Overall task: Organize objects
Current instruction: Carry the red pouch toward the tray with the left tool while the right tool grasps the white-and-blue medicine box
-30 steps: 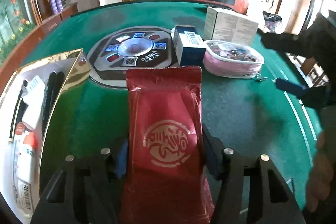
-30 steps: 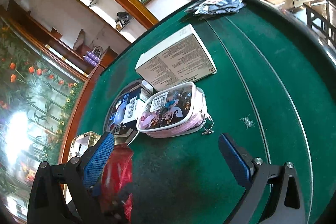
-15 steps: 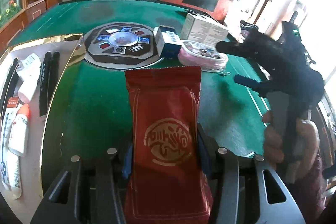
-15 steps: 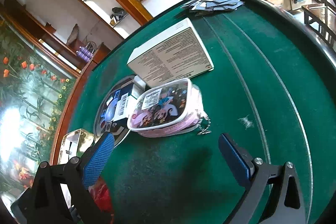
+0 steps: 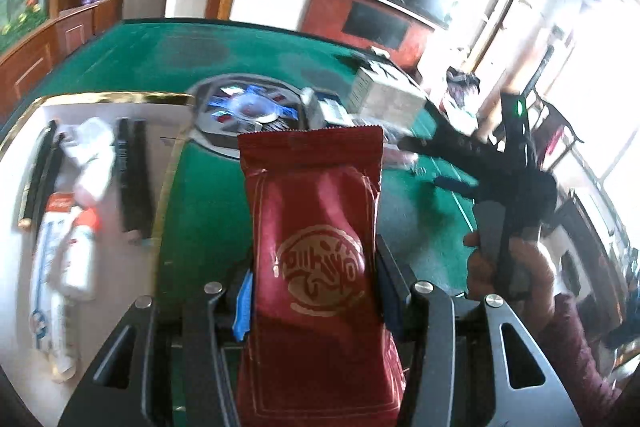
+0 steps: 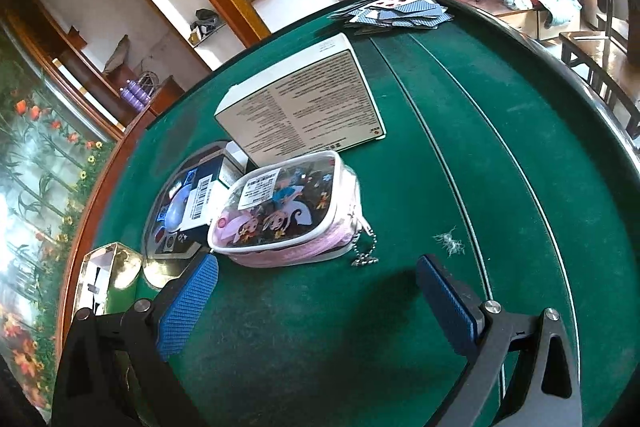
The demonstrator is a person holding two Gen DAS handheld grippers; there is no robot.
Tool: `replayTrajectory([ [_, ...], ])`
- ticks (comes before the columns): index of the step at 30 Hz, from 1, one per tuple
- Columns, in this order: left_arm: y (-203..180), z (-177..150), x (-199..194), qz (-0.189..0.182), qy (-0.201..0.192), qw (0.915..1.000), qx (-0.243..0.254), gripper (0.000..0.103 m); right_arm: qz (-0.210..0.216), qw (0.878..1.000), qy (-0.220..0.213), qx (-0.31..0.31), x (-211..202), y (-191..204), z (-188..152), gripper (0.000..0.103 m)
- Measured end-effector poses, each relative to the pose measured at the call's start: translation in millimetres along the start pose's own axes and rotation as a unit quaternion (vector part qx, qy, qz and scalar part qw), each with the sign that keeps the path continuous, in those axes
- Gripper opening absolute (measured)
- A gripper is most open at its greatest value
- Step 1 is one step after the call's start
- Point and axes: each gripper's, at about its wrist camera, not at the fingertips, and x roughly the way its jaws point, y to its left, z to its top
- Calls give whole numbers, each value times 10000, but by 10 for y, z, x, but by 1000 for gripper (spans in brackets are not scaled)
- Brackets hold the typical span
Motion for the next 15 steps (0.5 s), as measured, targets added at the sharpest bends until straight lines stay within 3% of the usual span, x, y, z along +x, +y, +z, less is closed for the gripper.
replayTrajectory([
  [6, 357, 52, -446, 348, -443, 9981, -261, 49, 22, 9998, -140, -131, -140, 76, 84, 101],
  [9, 575, 54, -572, 422, -564, 9963, -497, 49, 328, 9992, -51, -218, -195, 280, 236, 101],
  [11, 693, 50, -623, 437, -610, 9954, -604, 49, 471, 9978, 41, -455, -186, 547, 362, 101],
  [13, 799, 36, -659, 465, -642, 9945, -678, 49, 353, 9956, 101, -865, -129, 846, 449, 100],
  [15, 876, 11, -696, 508, -681, 9939, -709, 49, 287, 9922, 231, -1192, -20, 1110, 513, 90],
])
